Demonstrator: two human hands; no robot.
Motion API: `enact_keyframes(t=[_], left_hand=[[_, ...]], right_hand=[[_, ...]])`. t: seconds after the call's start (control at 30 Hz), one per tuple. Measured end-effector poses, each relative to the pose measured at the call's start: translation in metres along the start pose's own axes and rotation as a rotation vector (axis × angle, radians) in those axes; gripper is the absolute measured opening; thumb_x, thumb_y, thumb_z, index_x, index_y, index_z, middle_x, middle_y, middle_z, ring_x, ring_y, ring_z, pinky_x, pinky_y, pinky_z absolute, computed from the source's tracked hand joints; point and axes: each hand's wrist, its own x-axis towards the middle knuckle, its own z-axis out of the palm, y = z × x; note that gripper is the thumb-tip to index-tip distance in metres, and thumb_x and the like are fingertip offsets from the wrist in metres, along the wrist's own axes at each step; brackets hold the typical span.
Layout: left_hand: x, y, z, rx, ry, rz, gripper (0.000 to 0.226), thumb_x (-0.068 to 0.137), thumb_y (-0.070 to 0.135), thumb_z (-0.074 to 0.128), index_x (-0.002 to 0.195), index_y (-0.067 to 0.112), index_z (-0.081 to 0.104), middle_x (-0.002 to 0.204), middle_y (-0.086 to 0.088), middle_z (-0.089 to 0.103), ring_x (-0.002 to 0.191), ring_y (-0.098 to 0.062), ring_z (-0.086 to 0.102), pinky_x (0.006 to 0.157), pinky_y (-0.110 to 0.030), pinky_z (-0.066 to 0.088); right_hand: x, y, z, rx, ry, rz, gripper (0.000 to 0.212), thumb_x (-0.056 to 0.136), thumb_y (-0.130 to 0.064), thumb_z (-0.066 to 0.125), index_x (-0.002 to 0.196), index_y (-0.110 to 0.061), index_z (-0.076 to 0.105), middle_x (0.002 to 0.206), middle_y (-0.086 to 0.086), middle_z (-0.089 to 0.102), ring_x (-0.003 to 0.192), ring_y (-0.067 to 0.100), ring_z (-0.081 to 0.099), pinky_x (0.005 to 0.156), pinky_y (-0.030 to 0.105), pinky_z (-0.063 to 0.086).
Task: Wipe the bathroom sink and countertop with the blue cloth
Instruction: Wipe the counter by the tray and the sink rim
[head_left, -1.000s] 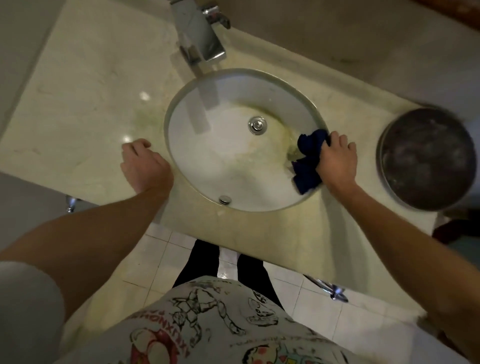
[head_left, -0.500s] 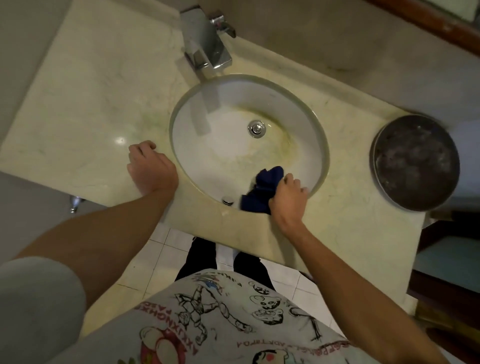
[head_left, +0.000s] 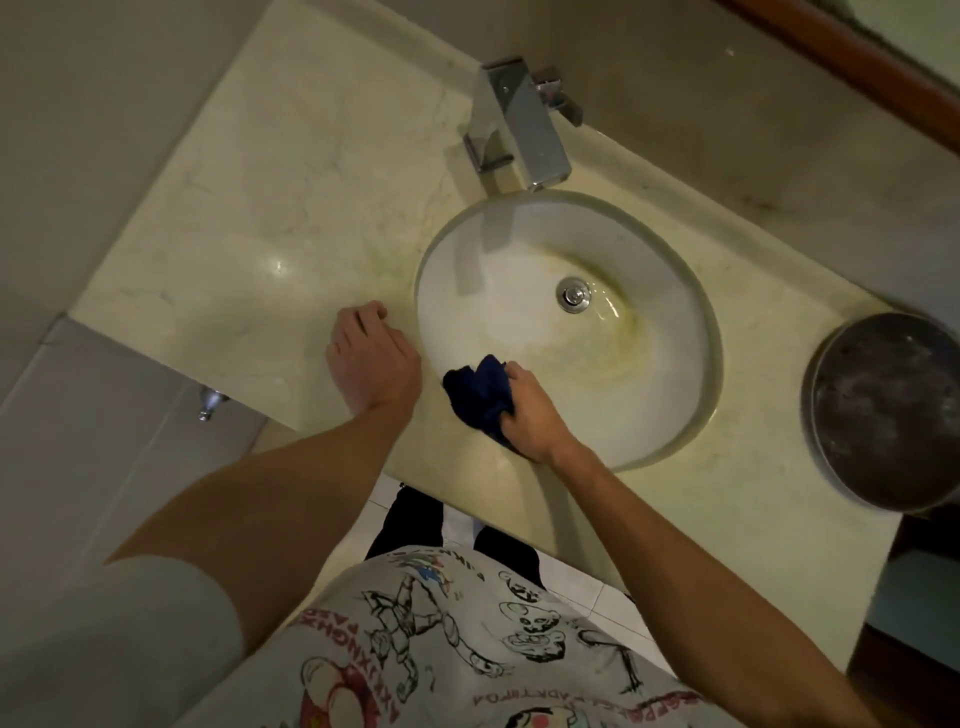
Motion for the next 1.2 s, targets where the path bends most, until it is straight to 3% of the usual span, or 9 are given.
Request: enact_keyframes(t=[0.2, 0.37, 0.57, 0.73, 0.87, 0.93, 1.0, 1.1, 1.2], left_hand=[[0.000, -0.001, 0.000, -0.012, -0.007, 0.009, 0.030, 0.089, 0.015, 0.042, 0.115, 0.014, 0.057, 0.111, -0.008, 0.058, 0.096, -0.027, 0.056, 0.079, -0.040, 0.044], [0.001, 0.001, 0.000, 0.016, -0.023, 0.019, 0.028, 0.090, 0.016, 0.044, 0.116, 0.016, 0.056, 0.111, -0.006, 0.057, 0.096, -0.025, 0.055, 0.079, -0.038, 0.044], [0.000, 0.000, -0.003, 0.038, -0.010, 0.047, 0.026, 0.092, 0.016, 0.050, 0.117, 0.020, 0.055, 0.110, -0.003, 0.056, 0.097, -0.024, 0.055, 0.079, -0.036, 0.043], [-0.001, -0.001, -0.009, -0.111, 0.016, 0.031, 0.025, 0.095, 0.014, 0.046, 0.115, 0.019, 0.060, 0.112, -0.002, 0.057, 0.102, -0.023, 0.058, 0.082, -0.037, 0.045], [-0.010, 0.026, -0.023, -0.566, -0.307, 0.026, 0.038, 0.102, 0.044, 0.045, 0.130, 0.021, 0.057, 0.125, 0.006, 0.052, 0.110, -0.014, 0.057, 0.092, -0.034, 0.052], [-0.009, 0.062, -0.044, -0.835, -0.588, -0.115, 0.052, 0.098, 0.062, 0.046, 0.135, 0.025, 0.054, 0.125, 0.009, 0.058, 0.109, -0.009, 0.062, 0.085, -0.017, 0.051], [0.000, 0.096, -0.057, -1.061, -0.805, -0.296, 0.052, 0.095, 0.060, 0.057, 0.131, 0.022, 0.058, 0.111, 0.007, 0.069, 0.098, -0.006, 0.068, 0.075, -0.010, 0.050], [0.011, 0.121, -0.053, -1.122, -0.883, -0.375, 0.066, 0.074, 0.052, 0.085, 0.126, 0.019, 0.061, 0.107, 0.000, 0.074, 0.099, -0.015, 0.071, 0.087, -0.028, 0.057], [0.014, 0.128, -0.045, -1.124, -0.865, -0.383, 0.068, 0.060, 0.045, 0.095, 0.117, 0.023, 0.065, 0.106, 0.000, 0.075, 0.099, -0.016, 0.073, 0.088, -0.032, 0.060]], right_hand=[[0.070, -0.065, -0.007, 0.061, 0.086, -0.012, 0.032, 0.083, 0.007, 0.047, 0.114, 0.009, 0.055, 0.110, 0.024, 0.060, 0.099, 0.039, 0.060, 0.072, 0.035, 0.043], [0.119, -0.090, -0.040, 0.096, 0.207, 0.089, 0.034, 0.088, 0.006, 0.050, 0.121, 0.008, 0.055, 0.116, 0.023, 0.062, 0.100, 0.029, 0.058, 0.074, 0.030, 0.041], [0.094, -0.087, -0.044, 0.209, 0.280, 0.210, 0.027, 0.084, 0.003, 0.057, 0.111, 0.004, 0.058, 0.102, 0.016, 0.065, 0.090, 0.027, 0.060, 0.068, 0.034, 0.047], [0.057, -0.078, -0.043, 0.464, 0.457, 0.299, 0.028, 0.083, -0.002, 0.061, 0.110, -0.008, 0.062, 0.100, 0.009, 0.070, 0.094, 0.025, 0.067, 0.080, 0.041, 0.057], [0.037, -0.080, -0.044, 0.449, 0.573, 0.208, 0.025, 0.077, -0.010, 0.061, 0.102, -0.013, 0.059, 0.089, 0.000, 0.066, 0.079, 0.010, 0.062, 0.069, 0.030, 0.050], [0.027, -0.083, -0.045, 0.300, 0.631, 0.087, 0.025, 0.075, -0.014, 0.060, 0.101, -0.014, 0.060, 0.092, 0.001, 0.064, 0.078, 0.015, 0.061, 0.066, 0.030, 0.049], [0.020, -0.083, -0.046, 0.087, 0.674, -0.025, 0.029, 0.078, -0.006, 0.062, 0.107, -0.011, 0.063, 0.098, 0.001, 0.060, 0.079, 0.016, 0.058, 0.064, 0.030, 0.047], [0.011, -0.073, -0.049, -0.142, 0.653, -0.090, 0.045, 0.078, 0.002, 0.064, 0.121, -0.007, 0.058, 0.105, 0.003, 0.057, 0.081, 0.016, 0.054, 0.062, 0.032, 0.049], [0.008, -0.058, -0.060, -0.173, 0.523, -0.194, 0.047, 0.077, -0.002, 0.068, 0.124, -0.001, 0.061, 0.117, 0.012, 0.056, 0.092, 0.021, 0.055, 0.070, 0.034, 0.052]])
